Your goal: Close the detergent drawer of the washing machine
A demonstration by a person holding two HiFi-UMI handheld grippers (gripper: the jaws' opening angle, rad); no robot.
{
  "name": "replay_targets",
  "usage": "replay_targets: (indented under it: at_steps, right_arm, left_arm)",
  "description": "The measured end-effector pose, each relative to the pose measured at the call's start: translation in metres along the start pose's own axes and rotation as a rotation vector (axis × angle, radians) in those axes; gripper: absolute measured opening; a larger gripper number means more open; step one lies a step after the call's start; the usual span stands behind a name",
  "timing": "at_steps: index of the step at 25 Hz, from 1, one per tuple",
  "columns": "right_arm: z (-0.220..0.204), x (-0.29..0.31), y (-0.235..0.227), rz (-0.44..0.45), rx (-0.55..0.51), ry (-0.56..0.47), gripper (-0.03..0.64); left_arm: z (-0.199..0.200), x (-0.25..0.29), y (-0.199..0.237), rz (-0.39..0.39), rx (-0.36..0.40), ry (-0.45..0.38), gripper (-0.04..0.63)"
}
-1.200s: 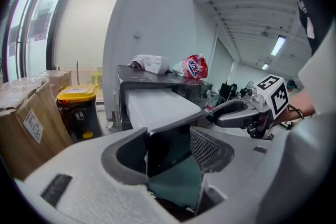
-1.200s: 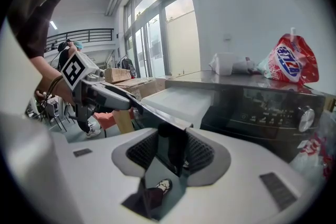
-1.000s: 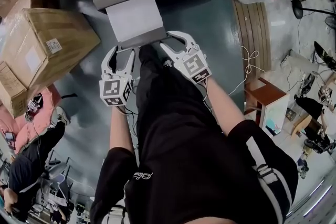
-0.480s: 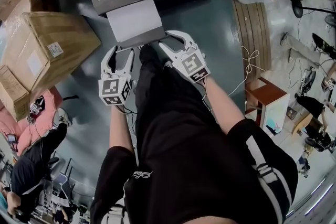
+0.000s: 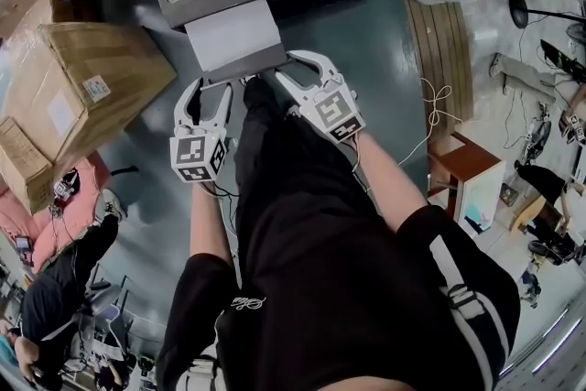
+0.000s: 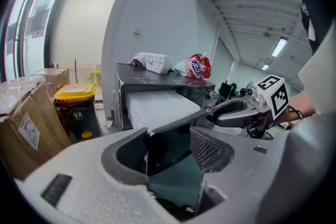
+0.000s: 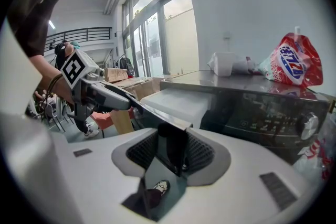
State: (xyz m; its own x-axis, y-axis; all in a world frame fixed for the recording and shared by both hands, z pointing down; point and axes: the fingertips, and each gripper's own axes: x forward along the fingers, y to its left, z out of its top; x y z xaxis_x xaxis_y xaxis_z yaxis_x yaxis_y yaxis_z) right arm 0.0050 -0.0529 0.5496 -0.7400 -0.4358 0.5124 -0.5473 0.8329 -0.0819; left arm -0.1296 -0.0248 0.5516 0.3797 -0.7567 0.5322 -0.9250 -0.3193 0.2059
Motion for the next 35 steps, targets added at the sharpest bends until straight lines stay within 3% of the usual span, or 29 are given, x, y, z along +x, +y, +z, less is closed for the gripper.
replay_targets:
  at_steps: [35]
  right_arm:
    - [0.016,0.017,-0.017,-0.017,-0.006,-0.008,0.163]
  left_arm:
    - [0.017,0.015,0.017,0.004,0.0,-0.012,0.256]
